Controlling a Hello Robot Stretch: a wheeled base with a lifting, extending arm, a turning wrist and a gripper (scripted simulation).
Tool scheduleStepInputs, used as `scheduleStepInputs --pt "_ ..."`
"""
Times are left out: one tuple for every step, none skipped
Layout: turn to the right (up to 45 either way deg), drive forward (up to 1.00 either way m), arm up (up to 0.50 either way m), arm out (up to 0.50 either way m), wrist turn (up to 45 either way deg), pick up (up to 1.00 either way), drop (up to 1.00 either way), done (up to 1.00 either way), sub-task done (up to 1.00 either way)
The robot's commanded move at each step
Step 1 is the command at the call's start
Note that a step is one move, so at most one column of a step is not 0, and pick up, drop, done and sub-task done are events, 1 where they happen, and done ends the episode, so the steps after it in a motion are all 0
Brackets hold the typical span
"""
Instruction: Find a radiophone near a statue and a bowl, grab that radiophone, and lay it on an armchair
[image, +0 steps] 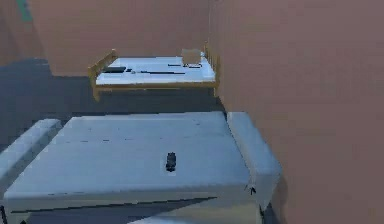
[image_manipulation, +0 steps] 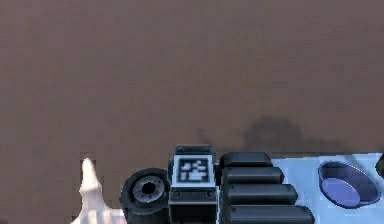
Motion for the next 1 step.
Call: scheduleStepInputs --pt "-45.0 0.0 0.0 0.0 0.0 0.0 0.0 0.0 0.0"
